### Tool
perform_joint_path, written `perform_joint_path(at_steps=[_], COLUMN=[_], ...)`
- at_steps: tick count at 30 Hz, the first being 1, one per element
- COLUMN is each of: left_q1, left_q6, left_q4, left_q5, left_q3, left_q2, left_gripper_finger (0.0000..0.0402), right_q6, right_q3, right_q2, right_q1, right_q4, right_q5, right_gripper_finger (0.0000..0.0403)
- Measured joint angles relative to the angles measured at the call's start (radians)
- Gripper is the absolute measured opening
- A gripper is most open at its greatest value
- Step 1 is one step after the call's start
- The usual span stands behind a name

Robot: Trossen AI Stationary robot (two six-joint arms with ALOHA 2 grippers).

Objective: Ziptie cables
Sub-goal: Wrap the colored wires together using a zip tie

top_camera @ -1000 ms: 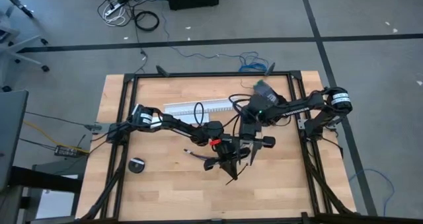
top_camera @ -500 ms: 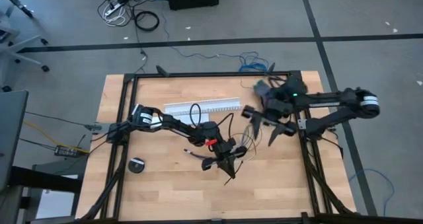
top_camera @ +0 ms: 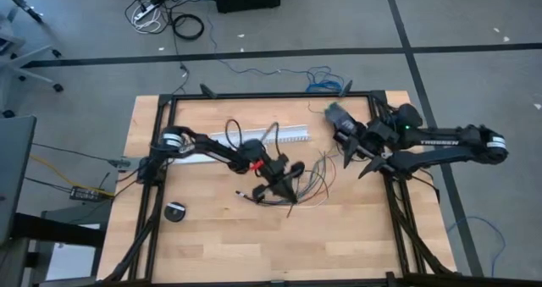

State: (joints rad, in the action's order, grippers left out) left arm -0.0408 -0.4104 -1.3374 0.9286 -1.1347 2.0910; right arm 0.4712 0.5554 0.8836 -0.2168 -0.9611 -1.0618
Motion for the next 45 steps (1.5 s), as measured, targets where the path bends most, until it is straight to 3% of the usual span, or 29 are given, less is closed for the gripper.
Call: perform_joint_path(at_steps=[4,7,11,15,17,22,26,29,32,34,45], left_q1=[-0.050,-0.082,-0.111,-0.134,-0.147,-0.176,-0.183,-0.165,-0.120,-0.086,0.062], left_q6=[0.081,0.207,0.372,0.345,0.319,0.244,0.168,0.090,0.067,0.085,0.325], left_q4=[0.163,0.412,0.757,0.895,0.932,0.910,0.749,0.515,0.336,0.302,0.388], left_q5=[-0.055,-0.132,-0.351,-0.570,-0.632,-0.655,-0.656,-0.674,-0.738,-0.794,-1.042], left_q3=[0.007,-0.029,-0.094,-0.113,-0.109,-0.035,0.094,0.212,0.291,0.310,0.277], left_q2=[-0.118,-0.195,-0.266,-0.280,-0.280,-0.284,-0.328,-0.366,-0.379,-0.379,-0.372], left_gripper_finger=[0.0000,0.0000,0.0000,0.0000,0.0000,0.0000,0.0000,0.0000,0.0000,0.0000,0.0000], right_q6=[0.000,0.000,-0.009,-0.041,-0.066,-0.124,-0.185,-0.293,-0.411,-0.452,-0.395], right_q3=[-0.010,-0.010,-0.009,-0.010,-0.010,-0.010,-0.010,-0.009,-0.009,-0.009,-0.009], right_q2=[-0.024,-0.027,-0.026,-0.025,-0.029,-0.066,-0.126,-0.161,-0.156,-0.129,0.107], right_q1=[-0.018,-0.030,-0.048,-0.069,-0.085,-0.132,-0.178,-0.194,-0.183,-0.171,-0.109], right_q4=[0.001,0.002,0.045,0.138,0.191,0.308,0.433,0.575,0.690,0.690,0.487], right_q5=[-0.003,-0.008,-0.012,-0.011,-0.007,0.003,0.019,0.118,0.302,0.387,0.631], right_gripper_finger=[0.0194,0.0194,0.0194,0.0194,0.0194,0.0194,0.0194,0.0194,0.0192,0.0190,0.0168])
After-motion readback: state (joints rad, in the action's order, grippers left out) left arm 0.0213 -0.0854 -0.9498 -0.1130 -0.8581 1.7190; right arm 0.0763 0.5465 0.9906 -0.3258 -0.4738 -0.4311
